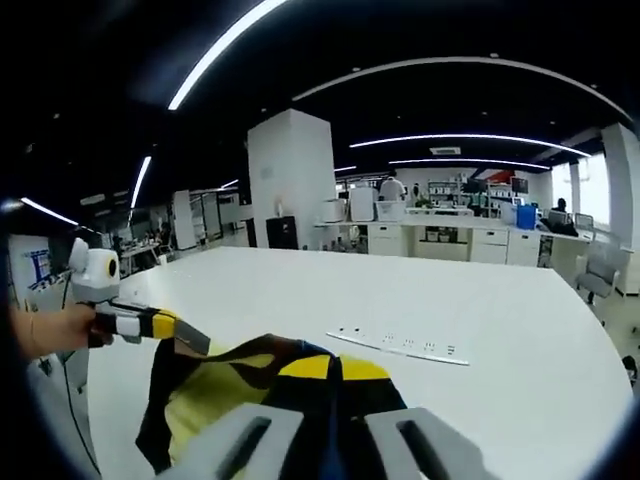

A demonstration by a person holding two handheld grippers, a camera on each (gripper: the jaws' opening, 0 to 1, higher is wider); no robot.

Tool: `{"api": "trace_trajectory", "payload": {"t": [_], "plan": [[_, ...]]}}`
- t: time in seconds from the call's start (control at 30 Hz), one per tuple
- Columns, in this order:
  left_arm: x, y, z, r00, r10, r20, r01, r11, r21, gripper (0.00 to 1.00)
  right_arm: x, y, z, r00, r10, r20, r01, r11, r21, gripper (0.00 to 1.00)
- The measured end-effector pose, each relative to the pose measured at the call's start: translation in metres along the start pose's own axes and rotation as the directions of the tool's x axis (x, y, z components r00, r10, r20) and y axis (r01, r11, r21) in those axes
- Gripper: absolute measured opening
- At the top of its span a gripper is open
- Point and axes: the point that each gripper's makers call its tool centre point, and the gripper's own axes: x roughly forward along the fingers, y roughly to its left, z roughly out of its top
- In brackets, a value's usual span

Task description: Fold the garment on the visible template until the final outline fits inside the template.

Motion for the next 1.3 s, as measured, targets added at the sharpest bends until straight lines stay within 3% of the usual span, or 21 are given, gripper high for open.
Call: {"api": "trace_trajectory", "payload": {"t": [0.07,0.4,0.77,0.83,1.13,1.3], "plan": [[0.008,0.004,-0.002,1.000,0.015,-0.006,-0.015,1.000,0.028,0.00,0.009,-0.005,-0.002,1.000,-0.010,-0.008,0.010,1.000,0.000,0.00],[0.045,0.023,-0.028,0.996,0.049,-0.072,-0.048,0.999,0.012,0.00,0.049,-0.034,-0.038,0.992,-0.059,-0.109,0.066,0.996,0.055,0.00],[0.078,0.043,-0.061,0.986,0.073,-0.148,-0.079,0.996,-0.034,0.00,0.077,-0.053,-0.077,0.976,-0.100,-0.195,0.117,0.990,0.077,0.00],[0.082,0.045,-0.067,0.983,0.077,-0.168,-0.081,0.997,-0.014,0.00,0.081,-0.056,-0.086,0.970,-0.109,-0.216,0.131,0.987,0.089,0.00],[0.094,0.058,-0.080,0.974,0.109,-0.201,-0.110,0.994,0.004,0.00,0.092,-0.051,-0.109,0.958,-0.104,-0.266,0.138,0.984,0.113,0.00],[0.093,0.065,-0.079,0.970,0.149,-0.193,-0.146,0.989,0.029,0.13,0.092,-0.055,-0.113,0.954,-0.116,-0.278,0.154,0.981,0.120,0.00]]}}
